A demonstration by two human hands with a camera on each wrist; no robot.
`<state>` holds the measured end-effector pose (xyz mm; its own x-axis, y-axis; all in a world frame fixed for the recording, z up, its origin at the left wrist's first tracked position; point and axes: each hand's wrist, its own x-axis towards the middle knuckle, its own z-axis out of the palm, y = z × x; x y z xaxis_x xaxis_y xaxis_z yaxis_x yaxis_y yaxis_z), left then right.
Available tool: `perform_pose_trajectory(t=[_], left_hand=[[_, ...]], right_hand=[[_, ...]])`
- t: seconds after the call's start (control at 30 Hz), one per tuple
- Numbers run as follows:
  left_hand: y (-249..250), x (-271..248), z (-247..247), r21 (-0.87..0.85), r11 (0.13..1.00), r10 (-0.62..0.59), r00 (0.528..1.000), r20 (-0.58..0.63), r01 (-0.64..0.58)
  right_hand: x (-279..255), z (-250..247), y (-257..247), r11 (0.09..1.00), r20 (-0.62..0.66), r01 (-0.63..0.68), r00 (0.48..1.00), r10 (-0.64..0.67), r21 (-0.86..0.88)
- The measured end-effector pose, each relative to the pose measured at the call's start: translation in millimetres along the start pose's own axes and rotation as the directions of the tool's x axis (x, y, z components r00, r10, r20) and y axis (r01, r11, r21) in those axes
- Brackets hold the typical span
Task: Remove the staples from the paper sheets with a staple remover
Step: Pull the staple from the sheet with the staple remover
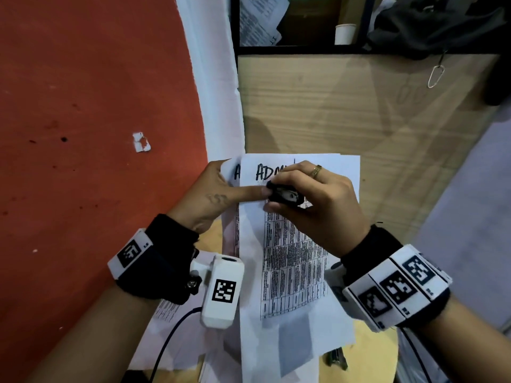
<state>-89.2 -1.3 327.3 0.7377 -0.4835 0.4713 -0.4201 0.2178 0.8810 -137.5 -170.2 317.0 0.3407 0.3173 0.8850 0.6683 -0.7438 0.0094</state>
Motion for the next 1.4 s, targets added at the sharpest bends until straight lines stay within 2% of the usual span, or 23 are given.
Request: perform_pose_trajectory(t=[0.17,0.33,0.43,0.53,0.6,0.7,0.8,0.87,0.97,1.03,1.1,1.17,1.2,1.23,1.3,1.33,1.4], left_hand=[[-2,2,-2,-0.037,0.999,-0.008,1.000,0.006,0.008],[-3,2,-1,-0.023,0.999,0.024,1.000,-0.007,-0.025],[-6,3,3,0.061,0.995,0.090,0.991,-0.102,-0.084],[-15,5,4,0.258,0.957,0.197,0.948,-0.251,-0.131],[-22,4,-3,0.291,0.949,0.209,0.931,-0.300,-0.120],[-27,3,-13,0.303,0.946,0.207,0.937,-0.282,-0.118],[-27,6,-24,0.300,0.947,0.196,0.950,-0.244,-0.118],[-27,9,-30,0.295,0.949,0.180,0.956,-0.232,-0.107],[-28,9,-36,0.279,0.957,0.147,0.965,-0.217,-0.082],[-25,6,-36,0.268,0.962,0.121,0.968,-0.218,-0.060],[-26,6,-38,0.267,0.964,0.079,0.972,-0.221,-0.017],[-25,6,-40,0.250,0.968,0.043,0.975,-0.219,0.014],[-24,5,-40,0.242,0.970,0.028,0.977,-0.211,0.025],[-23,6,-41,0.234,0.972,0.017,0.980,-0.200,0.031],[-21,6,-43,0.225,0.974,0.001,0.983,-0.182,0.040],[-21,6,-43,0.221,0.974,-0.004,0.985,-0.170,0.042],[-21,7,-46,0.200,0.979,-0.006,0.985,-0.173,0.041]], right_hand=[[-1,-5,-4,0.971,-0.057,-0.136,0.987,0.150,0.196],[1,-7,-6,0.949,-0.077,-0.188,0.974,0.214,0.253],[0,-4,-8,0.947,-0.103,-0.196,0.968,0.228,0.254],[0,-4,-8,0.965,-0.183,-0.188,0.958,0.221,0.182],[-3,-5,-2,0.972,-0.215,-0.213,0.949,0.231,0.102],[-19,1,16,0.963,-0.157,-0.271,0.951,0.265,-0.014],[-46,18,34,0.931,-0.050,-0.359,0.933,0.357,-0.062],[-67,29,41,0.904,0.034,-0.421,0.905,0.424,-0.078],[-84,40,44,0.842,0.174,-0.529,0.824,0.540,-0.108],[-83,39,45,0.831,0.207,-0.552,0.808,0.552,-0.063],[-74,33,48,0.811,0.163,-0.581,0.809,0.565,0.072],[-65,26,57,0.710,0.127,-0.666,0.744,0.656,0.232],[-61,23,61,0.617,0.140,-0.714,0.684,0.716,0.330],[-57,19,64,0.489,0.196,-0.748,0.617,0.762,0.449],[-51,11,66,0.153,0.406,-0.749,0.505,0.762,0.644],[-50,8,67,0.023,0.493,-0.734,0.479,0.726,0.679],[-50,3,69,-0.102,0.572,-0.704,0.474,0.670,0.703]])
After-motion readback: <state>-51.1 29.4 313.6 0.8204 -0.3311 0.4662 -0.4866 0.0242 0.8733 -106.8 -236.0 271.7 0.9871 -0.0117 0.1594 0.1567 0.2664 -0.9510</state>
